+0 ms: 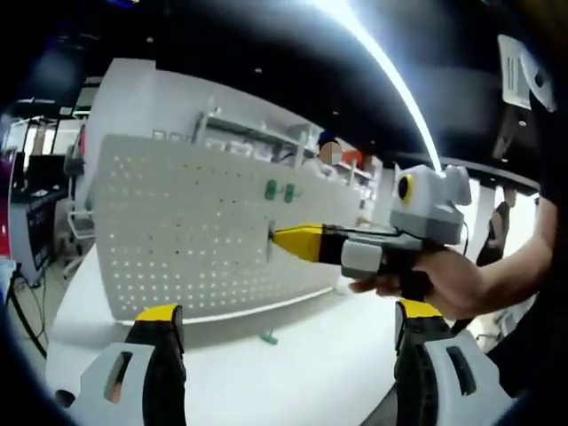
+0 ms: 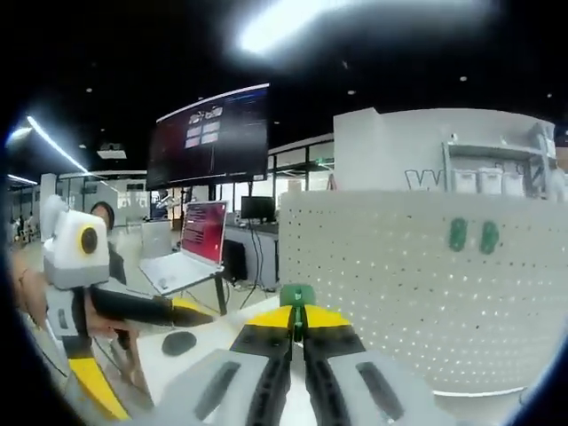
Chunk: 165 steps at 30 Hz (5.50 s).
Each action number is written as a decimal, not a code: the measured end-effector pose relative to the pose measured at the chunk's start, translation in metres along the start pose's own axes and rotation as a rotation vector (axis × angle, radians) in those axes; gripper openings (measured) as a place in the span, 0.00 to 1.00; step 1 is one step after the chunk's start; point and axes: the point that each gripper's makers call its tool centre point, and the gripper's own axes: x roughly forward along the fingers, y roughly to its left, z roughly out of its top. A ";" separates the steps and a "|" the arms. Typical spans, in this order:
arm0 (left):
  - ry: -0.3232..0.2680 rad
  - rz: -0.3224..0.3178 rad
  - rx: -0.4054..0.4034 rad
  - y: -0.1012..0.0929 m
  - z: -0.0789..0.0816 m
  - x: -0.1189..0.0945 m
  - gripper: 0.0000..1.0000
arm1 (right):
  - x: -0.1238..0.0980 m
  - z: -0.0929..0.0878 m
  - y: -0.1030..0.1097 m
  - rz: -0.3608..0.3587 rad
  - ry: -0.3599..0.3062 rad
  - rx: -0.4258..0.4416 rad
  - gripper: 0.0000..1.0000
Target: Insert the hook assembly into the mounting plate slot until the hook locks in place.
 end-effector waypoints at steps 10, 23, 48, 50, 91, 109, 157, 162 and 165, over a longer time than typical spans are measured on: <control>0.006 0.007 0.008 0.003 0.002 0.002 1.00 | 0.002 0.020 -0.059 -0.169 -0.078 -0.011 0.00; 0.006 0.050 0.006 0.015 0.003 -0.003 1.00 | 0.002 0.036 -0.143 -0.338 -0.132 -0.017 0.00; 0.034 0.056 -0.016 0.020 -0.006 0.007 1.00 | -0.013 0.038 -0.224 -0.507 -0.156 -0.043 0.00; 0.036 0.055 -0.018 0.021 -0.007 0.008 1.00 | -0.014 0.039 -0.229 -0.516 -0.159 -0.044 0.00; 0.042 0.068 -0.019 0.034 -0.005 0.010 0.99 | -0.010 0.041 -0.280 -0.641 -0.181 -0.006 0.00; 0.036 0.105 -0.048 0.040 -0.014 -0.007 0.99 | -0.010 0.040 -0.280 -0.655 -0.177 -0.026 0.01; 0.061 0.113 -0.028 0.033 -0.023 -0.020 0.98 | -0.053 0.096 -0.250 -0.577 -0.196 -0.113 0.17; 0.066 0.113 -0.021 0.031 -0.023 -0.021 0.98 | -0.061 0.097 -0.248 -0.567 -0.188 -0.111 0.18; 0.072 0.115 -0.019 0.031 -0.025 -0.021 0.98 | -0.065 0.095 -0.246 -0.561 -0.177 -0.109 0.19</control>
